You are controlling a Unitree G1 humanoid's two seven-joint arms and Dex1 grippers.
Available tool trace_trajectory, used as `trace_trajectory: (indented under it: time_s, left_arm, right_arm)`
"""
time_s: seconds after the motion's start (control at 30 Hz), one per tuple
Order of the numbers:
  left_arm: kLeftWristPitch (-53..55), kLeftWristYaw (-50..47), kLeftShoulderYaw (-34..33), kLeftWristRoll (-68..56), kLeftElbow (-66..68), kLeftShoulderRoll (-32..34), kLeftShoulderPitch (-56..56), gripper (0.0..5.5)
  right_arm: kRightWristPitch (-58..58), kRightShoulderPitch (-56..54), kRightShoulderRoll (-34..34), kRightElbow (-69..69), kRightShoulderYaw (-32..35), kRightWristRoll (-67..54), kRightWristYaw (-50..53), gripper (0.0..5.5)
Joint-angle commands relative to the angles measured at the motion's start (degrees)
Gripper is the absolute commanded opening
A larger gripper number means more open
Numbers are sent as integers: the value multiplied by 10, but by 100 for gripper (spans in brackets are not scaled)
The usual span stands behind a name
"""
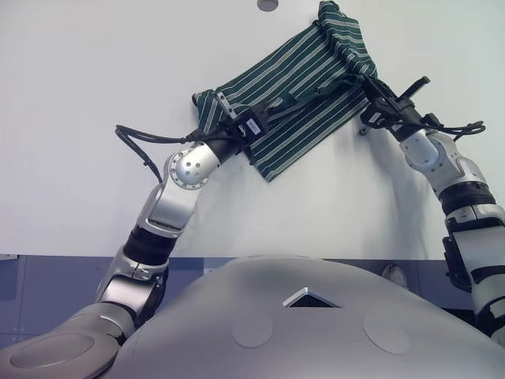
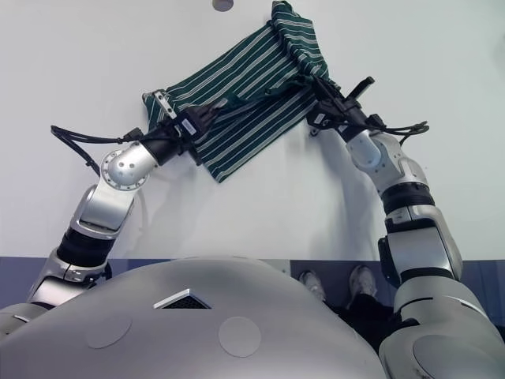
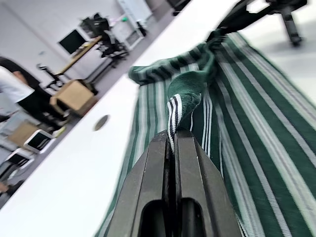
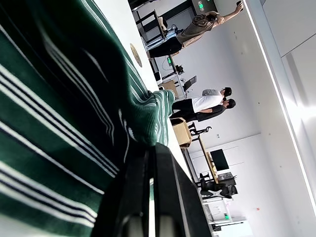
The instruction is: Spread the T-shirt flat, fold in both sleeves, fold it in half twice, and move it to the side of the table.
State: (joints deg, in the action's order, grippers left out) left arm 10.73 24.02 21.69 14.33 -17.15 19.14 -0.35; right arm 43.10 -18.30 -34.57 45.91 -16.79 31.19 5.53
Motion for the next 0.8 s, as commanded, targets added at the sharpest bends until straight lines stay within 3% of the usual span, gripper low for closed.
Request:
trace_trajectory:
  time_s: [0.03,0.17,0.23,0.5,0.53,0.6,0.67,0.73,0.8]
  left_arm:
    - [0,-41,-55,10,7,-4,-45,0]
    - [17,-79,-122,17,41,8,-110,0]
    - [16,-72,-131,7,72,7,-138,0]
    - [52,59,-73,-52,83,15,-156,0]
    - [31,70,-66,-40,144,23,-201,0]
    - [-61,54,-36,25,405,44,-394,0]
    - [-149,-74,1,115,708,65,-640,0]
    - [-198,-195,1,151,835,95,-804,0]
    - [-242,-215,4,158,865,107,-873,0]
  right_arm:
    - [-16,-27,14,-53,39,-51,-10,1]
    - [-94,-75,25,-104,84,-85,-18,1]
    - [-129,-105,43,-114,75,-88,-53,1]
    - [-156,-98,22,-148,47,-85,-166,1]
    - [-170,-125,30,-118,44,-81,-172,1]
    - [-225,-261,72,38,16,-45,-163,1]
    - [-308,-453,98,201,6,-9,-68,1]
    - [-339,-602,94,256,22,-5,24,1]
    - [-325,-678,87,265,15,6,54,1]
